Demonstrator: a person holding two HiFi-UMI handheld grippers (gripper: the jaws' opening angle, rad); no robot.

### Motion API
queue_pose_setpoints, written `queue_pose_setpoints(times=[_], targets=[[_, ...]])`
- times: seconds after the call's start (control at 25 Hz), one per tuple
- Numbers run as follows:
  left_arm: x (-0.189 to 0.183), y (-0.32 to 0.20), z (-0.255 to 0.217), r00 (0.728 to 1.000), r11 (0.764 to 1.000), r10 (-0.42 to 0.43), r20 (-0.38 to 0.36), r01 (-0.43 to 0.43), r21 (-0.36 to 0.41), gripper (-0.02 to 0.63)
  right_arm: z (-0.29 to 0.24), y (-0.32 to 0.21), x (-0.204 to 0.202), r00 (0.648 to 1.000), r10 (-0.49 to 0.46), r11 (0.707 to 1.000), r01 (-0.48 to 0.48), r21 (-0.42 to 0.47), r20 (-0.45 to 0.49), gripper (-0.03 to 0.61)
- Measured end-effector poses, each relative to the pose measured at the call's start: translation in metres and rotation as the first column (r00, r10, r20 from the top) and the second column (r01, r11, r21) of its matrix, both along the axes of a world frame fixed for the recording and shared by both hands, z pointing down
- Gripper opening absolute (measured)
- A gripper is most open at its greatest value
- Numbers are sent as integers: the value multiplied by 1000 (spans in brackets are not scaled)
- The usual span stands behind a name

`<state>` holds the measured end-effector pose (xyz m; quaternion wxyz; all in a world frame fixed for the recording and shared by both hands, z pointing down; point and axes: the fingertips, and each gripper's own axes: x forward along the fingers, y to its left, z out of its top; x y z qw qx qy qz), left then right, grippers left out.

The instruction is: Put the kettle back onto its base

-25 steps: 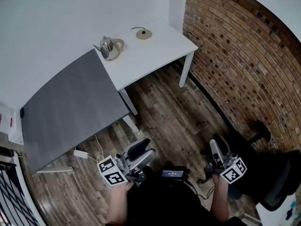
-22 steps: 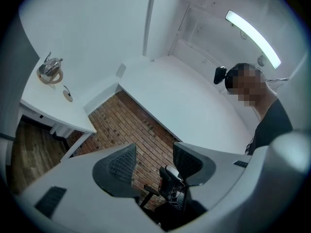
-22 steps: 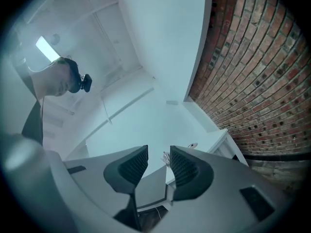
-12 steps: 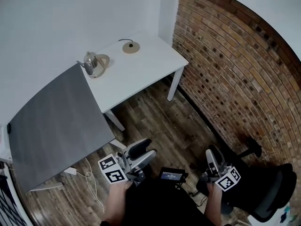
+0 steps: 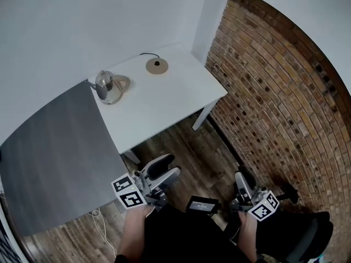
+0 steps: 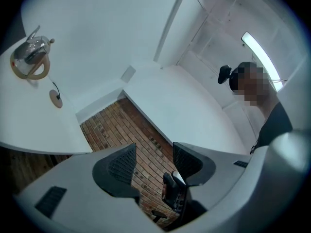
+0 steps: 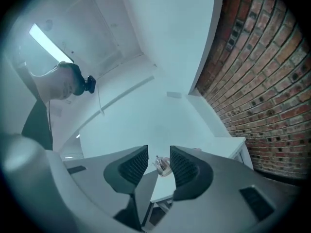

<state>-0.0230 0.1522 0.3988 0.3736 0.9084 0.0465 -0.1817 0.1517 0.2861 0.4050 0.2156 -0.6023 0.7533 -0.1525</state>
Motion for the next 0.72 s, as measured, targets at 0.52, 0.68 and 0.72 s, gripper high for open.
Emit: queue_pose_setpoints(times=[0.52, 0.68, 0.72], targets=[[-35, -96, 13, 980, 977, -195, -36, 191, -89, 243, 3, -103, -9, 988, -148, 986, 144, -86, -34, 124], [-48, -121, 15, 955, 952, -295, -9, 293, -88, 253, 13, -148, -8, 972, -237, 968, 236, -90, -3, 124], [-49, -128, 15, 947, 944, -321, -1, 319, -83, 253, 15, -161, -6, 965, -261, 962, 260, -86, 7, 124]])
